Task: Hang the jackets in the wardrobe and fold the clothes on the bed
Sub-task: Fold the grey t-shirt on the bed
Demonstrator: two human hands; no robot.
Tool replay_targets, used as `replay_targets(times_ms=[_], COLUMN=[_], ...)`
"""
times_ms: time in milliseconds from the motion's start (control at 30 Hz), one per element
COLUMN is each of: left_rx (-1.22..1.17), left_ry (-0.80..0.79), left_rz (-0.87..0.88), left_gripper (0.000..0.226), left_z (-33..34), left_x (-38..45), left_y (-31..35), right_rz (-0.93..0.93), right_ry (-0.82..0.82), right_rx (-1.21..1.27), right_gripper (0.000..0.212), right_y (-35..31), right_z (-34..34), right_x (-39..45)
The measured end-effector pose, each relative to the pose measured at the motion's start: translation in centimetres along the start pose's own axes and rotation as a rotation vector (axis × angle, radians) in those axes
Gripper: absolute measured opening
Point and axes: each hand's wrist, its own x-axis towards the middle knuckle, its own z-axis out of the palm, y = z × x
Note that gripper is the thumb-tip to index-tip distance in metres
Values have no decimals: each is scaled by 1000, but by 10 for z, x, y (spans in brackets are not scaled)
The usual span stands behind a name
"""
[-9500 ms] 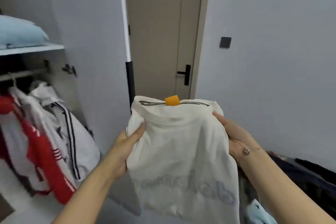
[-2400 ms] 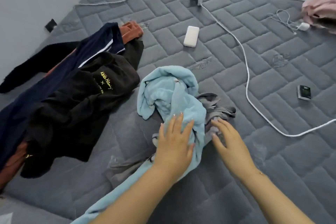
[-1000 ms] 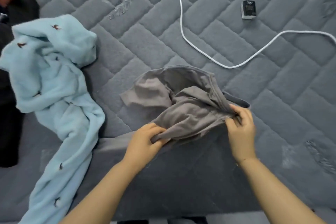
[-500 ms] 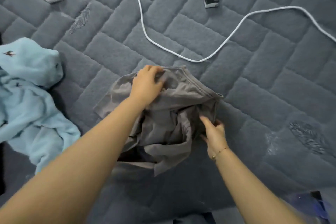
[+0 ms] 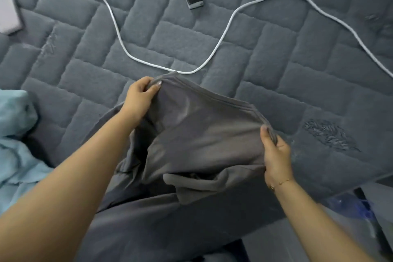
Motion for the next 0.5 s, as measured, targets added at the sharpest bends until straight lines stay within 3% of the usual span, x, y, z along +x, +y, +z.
replay_targets(times_ms=[133,400,500], left_rx=[-158,-140,-85], left_ry=[-92,-186,-198], left_rz=[71,226,276], left_gripper=[17,15,6], left_z=[21,100,143], left_x=[-8,0,15], left_y=[36,122,157], right_rz=[-81,-190,-241], right_ry=[45,106,166], right_rx=[-12,31,69], right_gripper=[19,28,17], right_y=[5,-8,-31], right_z=[-43,-106,-135], right_x=[-16,-29,-3])
